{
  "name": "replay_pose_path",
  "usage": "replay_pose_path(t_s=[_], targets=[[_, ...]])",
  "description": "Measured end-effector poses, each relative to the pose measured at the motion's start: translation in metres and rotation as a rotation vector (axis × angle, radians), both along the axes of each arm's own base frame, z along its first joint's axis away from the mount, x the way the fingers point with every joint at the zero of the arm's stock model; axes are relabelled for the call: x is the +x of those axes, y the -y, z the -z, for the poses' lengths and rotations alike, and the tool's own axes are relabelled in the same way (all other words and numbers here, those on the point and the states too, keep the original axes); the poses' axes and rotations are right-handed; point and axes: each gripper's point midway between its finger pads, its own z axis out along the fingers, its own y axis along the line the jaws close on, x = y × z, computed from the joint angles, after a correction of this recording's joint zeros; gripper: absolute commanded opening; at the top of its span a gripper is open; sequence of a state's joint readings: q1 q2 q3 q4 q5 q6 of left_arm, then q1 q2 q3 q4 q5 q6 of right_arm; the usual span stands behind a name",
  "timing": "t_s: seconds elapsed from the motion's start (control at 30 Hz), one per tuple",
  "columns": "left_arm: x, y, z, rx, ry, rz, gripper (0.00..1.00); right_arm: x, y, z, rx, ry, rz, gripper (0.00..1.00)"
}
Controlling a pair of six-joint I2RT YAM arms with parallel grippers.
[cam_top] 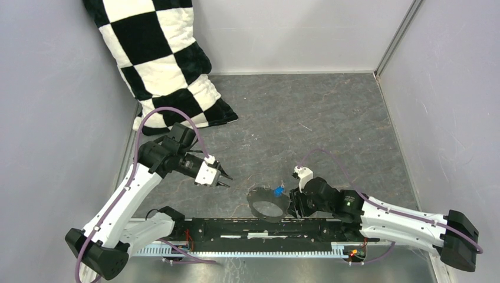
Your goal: Put the keys on the keyring
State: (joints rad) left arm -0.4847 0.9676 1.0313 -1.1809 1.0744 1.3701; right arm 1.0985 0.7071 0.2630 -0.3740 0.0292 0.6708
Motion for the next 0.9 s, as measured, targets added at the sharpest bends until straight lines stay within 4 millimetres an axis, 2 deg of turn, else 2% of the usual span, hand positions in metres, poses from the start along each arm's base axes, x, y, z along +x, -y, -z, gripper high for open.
replay_pose_path(t_s=[0.27,0.47,0.9], targets=[[-0.001,-0.001,-0.002,-0.006,0.011,0.0,0.35,0.008,-0.009,-0.009,0.021,0.07,-0.053,0.49],[-0.001,-0.001,-0.002,-0.006,0.012,0.0,0.35,0.005,-0.023,-0.024,0.125,0.094,-0.093,0.47],[-0.002,-0.001,-0.008,-0.019,0.014,-0.02,0.34,0.0,-0.018,-0.027,0.083,0.132,-0.187,0.47]])
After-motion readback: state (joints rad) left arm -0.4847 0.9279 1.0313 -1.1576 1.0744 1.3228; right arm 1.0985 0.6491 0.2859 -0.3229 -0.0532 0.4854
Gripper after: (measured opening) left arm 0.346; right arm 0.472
